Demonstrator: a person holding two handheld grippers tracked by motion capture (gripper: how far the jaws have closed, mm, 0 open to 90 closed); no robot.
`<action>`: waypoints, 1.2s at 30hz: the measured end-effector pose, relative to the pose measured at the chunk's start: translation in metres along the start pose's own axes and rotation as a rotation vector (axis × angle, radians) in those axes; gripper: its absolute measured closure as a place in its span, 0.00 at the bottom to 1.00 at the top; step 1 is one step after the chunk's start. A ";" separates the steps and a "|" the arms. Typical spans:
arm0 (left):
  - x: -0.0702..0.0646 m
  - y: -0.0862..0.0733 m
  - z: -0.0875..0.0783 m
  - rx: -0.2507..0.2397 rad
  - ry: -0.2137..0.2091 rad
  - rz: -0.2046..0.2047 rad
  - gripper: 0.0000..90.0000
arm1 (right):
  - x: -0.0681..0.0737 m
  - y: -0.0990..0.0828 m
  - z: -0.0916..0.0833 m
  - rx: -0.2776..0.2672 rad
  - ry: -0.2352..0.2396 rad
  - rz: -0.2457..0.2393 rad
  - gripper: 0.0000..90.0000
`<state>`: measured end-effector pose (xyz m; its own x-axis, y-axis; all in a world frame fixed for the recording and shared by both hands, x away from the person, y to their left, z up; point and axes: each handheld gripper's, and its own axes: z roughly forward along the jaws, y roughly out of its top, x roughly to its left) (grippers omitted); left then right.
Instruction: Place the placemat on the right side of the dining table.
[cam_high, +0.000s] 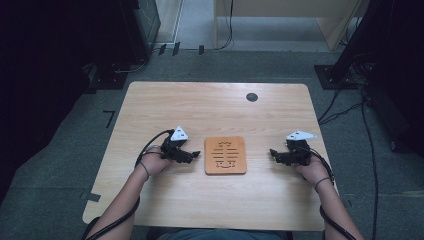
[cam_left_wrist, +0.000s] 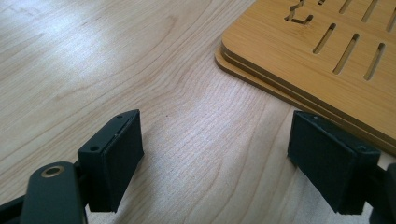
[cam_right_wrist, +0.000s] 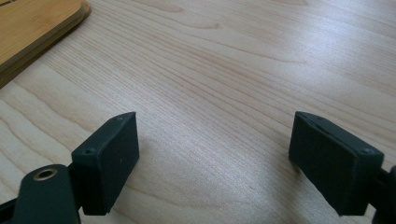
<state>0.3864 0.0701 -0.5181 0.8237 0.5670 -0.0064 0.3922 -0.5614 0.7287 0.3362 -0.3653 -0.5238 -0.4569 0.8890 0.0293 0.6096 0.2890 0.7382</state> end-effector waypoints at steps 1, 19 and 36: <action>0.000 0.000 0.000 0.000 0.000 0.000 0.19 | 0.000 0.000 0.000 0.002 -0.001 0.005 0.17; -0.001 0.002 0.003 0.006 0.035 -0.037 0.14 | 0.003 0.005 0.007 0.029 -0.051 0.048 0.03; 0.000 0.007 0.005 0.029 0.037 -0.049 0.12 | 0.005 0.008 0.010 0.045 -0.068 0.065 0.01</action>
<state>0.3908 0.0632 -0.5167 0.7877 0.6159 -0.0154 0.4434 -0.5493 0.7083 0.3450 -0.3547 -0.5240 -0.3711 0.9281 0.0296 0.6659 0.2438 0.7051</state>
